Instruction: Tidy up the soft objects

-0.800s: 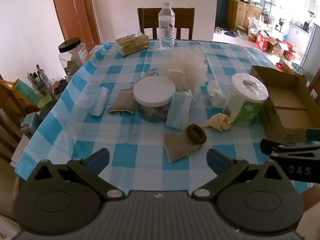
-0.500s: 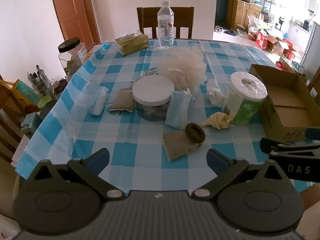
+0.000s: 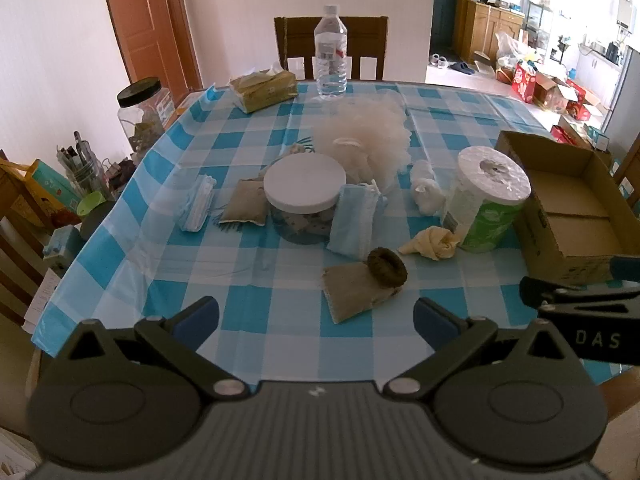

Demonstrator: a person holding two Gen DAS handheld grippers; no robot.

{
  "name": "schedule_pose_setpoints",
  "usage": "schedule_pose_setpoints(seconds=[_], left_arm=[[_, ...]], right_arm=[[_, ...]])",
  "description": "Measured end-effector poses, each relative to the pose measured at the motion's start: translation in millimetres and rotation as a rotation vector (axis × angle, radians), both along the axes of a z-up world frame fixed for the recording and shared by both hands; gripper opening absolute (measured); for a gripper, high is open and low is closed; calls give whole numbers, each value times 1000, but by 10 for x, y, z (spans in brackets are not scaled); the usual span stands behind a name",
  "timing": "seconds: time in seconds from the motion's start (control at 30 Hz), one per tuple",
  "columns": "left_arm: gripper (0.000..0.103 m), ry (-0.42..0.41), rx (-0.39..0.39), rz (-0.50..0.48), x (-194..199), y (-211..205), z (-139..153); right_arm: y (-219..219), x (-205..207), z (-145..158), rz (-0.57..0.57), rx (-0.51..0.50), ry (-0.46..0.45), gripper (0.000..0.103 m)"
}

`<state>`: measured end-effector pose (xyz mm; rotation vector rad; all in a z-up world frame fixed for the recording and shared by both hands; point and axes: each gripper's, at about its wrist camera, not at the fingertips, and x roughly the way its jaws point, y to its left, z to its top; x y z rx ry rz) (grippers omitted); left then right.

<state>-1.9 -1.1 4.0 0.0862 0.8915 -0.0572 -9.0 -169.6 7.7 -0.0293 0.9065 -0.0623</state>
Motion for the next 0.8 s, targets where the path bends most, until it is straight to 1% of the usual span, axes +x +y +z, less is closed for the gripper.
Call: schedule_pose_setpoints(seconds=[0.03, 0.8], left_arm=[[102, -1, 0, 1, -12, -11, 38], [102, -11, 15, 22, -60, -117, 89]], right_arm=[[0, 1, -4, 1, 2, 0, 103], [-94, -3, 12, 26, 14, -13, 103]])
